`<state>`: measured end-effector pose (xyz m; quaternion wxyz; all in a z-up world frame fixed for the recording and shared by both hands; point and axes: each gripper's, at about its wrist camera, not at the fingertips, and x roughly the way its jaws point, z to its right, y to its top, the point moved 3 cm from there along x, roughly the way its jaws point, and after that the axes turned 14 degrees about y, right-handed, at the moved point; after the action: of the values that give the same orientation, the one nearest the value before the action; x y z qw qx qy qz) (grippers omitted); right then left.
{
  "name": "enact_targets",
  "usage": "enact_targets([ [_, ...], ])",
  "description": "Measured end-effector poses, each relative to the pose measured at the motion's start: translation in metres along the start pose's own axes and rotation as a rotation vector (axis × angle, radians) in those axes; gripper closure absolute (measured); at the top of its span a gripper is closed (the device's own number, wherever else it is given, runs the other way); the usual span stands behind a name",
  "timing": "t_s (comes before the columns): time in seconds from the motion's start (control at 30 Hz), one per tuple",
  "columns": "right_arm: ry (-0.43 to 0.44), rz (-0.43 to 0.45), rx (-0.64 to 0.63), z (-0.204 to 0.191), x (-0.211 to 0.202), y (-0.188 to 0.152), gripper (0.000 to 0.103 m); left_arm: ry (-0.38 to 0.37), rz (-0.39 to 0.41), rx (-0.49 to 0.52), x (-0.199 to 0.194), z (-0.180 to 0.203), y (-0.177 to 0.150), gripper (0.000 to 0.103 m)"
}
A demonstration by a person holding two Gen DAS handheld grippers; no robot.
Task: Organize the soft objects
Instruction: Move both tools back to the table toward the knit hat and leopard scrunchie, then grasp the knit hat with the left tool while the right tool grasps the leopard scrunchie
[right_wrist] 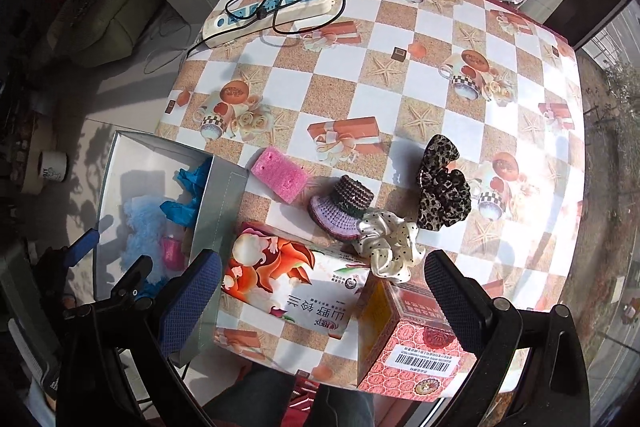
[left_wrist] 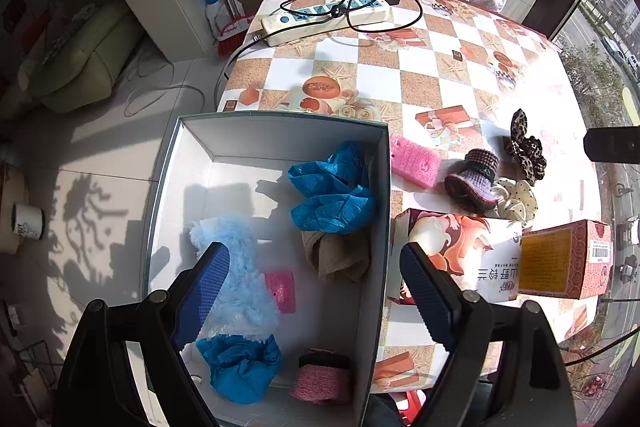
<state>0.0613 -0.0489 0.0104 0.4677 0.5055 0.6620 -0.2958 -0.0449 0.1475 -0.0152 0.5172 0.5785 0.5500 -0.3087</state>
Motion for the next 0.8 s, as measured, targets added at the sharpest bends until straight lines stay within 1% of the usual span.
enact_targets([
  [0.13,-0.034,0.026,0.124,0.058,-0.019,0.001,0.001,-0.030,0.018,0.073,-0.009,0.030,0.017,0.013],
  [0.2,-0.049,0.018,0.177,0.084,-0.021,0.000,0.001,-0.053,0.016,0.106,-0.011,0.047,0.026,0.013],
  [0.3,-0.055,-0.015,0.231,0.119,-0.015,0.000,0.001,-0.068,0.016,0.161,-0.012,0.072,0.036,0.013],
  [0.43,-0.066,-0.064,0.256,0.155,0.007,0.004,0.001,-0.079,-0.009,0.252,-0.006,0.107,0.047,0.013],
  [0.57,-0.059,-0.110,0.243,0.175,0.039,0.015,0.001,-0.077,-0.037,0.353,0.010,0.147,0.059,0.013],
  [0.67,-0.057,-0.133,0.205,0.178,0.063,0.026,0.001,-0.079,-0.073,0.387,0.028,0.171,0.067,0.013],
  [0.8,-0.054,-0.170,0.148,0.177,0.095,0.040,0.001,-0.061,-0.127,0.419,0.053,0.193,0.070,0.013],
])
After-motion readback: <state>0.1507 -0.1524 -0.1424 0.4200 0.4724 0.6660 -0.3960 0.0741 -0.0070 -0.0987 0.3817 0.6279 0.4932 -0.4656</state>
